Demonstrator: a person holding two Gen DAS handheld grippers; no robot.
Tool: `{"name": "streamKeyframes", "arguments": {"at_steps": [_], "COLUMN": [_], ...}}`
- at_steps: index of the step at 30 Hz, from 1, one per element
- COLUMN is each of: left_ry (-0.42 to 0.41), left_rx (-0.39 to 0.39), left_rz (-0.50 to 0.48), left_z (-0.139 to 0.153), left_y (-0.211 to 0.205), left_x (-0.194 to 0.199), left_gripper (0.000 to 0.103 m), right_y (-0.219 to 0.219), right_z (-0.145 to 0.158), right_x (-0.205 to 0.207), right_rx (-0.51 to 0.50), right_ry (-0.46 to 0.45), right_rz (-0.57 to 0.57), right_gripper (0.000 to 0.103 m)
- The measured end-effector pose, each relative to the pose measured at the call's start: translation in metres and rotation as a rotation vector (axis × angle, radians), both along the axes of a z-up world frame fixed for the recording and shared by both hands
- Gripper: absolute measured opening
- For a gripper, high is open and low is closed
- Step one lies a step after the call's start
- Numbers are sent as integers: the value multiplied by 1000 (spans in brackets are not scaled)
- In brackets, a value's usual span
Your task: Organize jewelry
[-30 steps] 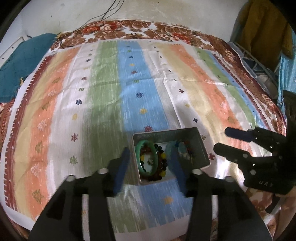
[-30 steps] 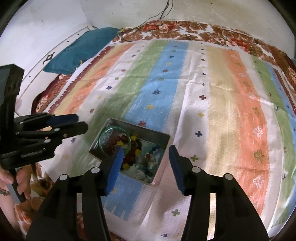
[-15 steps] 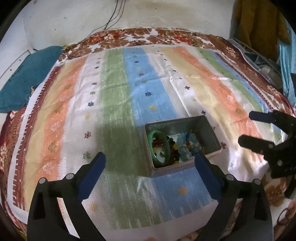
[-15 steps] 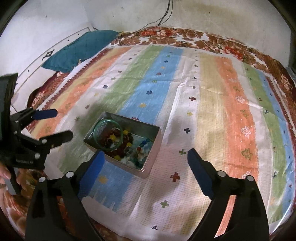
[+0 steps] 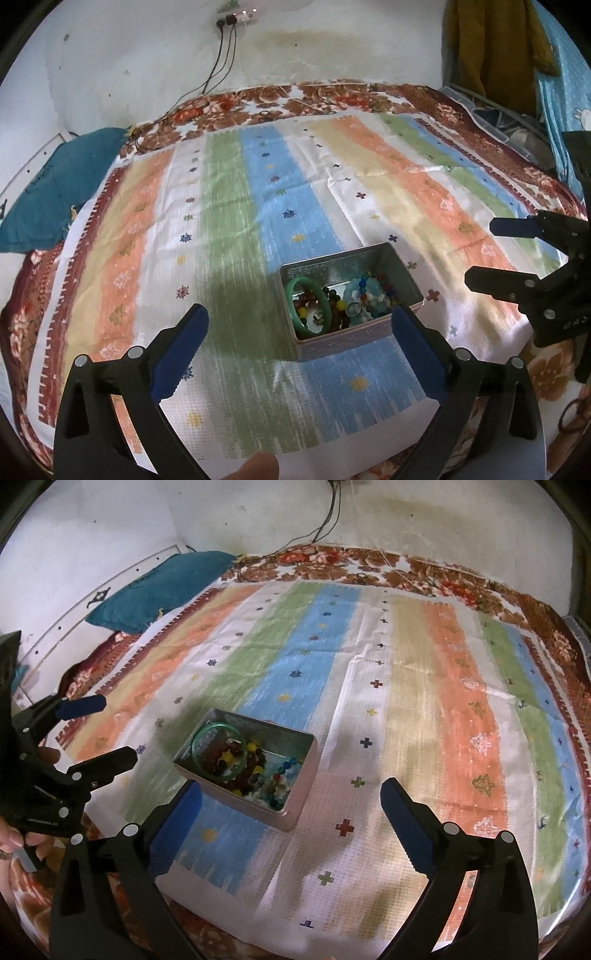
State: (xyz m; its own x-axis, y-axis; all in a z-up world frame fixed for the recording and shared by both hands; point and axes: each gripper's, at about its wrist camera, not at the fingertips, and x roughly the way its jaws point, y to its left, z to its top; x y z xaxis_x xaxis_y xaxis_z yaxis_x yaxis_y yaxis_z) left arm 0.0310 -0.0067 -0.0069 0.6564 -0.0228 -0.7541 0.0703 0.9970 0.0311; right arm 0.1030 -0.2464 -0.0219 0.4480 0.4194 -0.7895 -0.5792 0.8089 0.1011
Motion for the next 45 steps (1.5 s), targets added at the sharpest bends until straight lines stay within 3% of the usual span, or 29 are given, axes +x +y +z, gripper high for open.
{"name": "streamKeyframes", "arguments": {"at_steps": [12, 30, 45], "left_ry": [-52, -70, -89], "left_rx": [-19, -65, -37], "left_rz": [-8, -17, -42], "left_z": [11, 17, 18], "left_y": [-6, -5, -13], "left_x": [-16, -24, -27], "left_gripper": [97, 97, 97], "right_y": [-22, -20, -22], "right_z": [16, 28, 30], "right_x": [-10, -30, -32], "right_rx": [59, 27, 37], "right_ry": [-28, -124, -139], "right_rz": [-64, -67, -72], "right_gripper": [98, 98, 98]}}
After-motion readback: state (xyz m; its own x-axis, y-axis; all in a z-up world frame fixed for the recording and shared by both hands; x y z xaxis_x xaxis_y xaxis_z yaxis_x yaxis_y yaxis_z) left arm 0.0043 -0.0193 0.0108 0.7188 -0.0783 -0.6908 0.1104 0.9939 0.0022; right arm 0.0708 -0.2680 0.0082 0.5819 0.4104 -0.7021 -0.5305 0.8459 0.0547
